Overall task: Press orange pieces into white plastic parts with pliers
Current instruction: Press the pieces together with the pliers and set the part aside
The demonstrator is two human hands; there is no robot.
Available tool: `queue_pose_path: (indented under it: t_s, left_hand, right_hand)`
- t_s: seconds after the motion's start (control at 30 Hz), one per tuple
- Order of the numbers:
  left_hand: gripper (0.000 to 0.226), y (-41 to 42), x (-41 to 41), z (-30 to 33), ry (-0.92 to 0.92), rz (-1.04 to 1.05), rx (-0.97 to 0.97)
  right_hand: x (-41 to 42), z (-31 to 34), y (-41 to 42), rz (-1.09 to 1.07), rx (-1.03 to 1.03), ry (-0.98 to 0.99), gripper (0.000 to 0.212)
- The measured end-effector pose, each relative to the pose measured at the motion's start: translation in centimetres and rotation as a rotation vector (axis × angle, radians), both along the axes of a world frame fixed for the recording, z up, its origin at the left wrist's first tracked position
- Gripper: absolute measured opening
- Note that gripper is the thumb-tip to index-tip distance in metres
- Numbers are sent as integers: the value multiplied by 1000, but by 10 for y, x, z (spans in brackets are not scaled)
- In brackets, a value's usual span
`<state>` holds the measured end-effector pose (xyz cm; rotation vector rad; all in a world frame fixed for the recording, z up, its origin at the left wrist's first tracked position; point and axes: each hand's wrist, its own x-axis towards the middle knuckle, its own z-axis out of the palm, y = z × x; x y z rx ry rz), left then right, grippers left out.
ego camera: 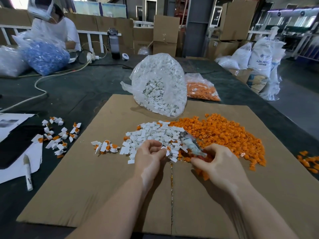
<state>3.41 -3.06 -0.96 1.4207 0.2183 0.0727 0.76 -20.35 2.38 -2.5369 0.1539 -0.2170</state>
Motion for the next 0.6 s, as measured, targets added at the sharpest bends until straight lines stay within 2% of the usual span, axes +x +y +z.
queue_pose_path:
  t_s: [0.1,0.2,0.37,0.43,0.47,0.53,0.6]
  left_hand:
    - [17,0,-1,-2,-43,-42,145]
    - [18,1,-3,-3,-111,-62,271]
    - [16,1,-5,-4,-146,-104,310]
    - [16,1,-5,-4,-148,-110,313]
    - [16,1,-5,-4,-150,-111,313]
    - [15,0,-4,-4,-153,-115,308]
    - [15,0,-4,-4,-158,-125,319]
  right_hand:
    - [7,-4,-7,-87,-175,-76,49]
    - [14,-12,-16,-136,-360,-71,58]
    - [15,-17,-21,-160,-562,-11,66]
    - [12,-16,-14,-142,-629,-76,61]
    - [11,-17,-8,-78,-585,-139,54]
    - [6,-20,11,151,-362,-303,33]
    - [-1,-26,31,331,-183,-405,24]
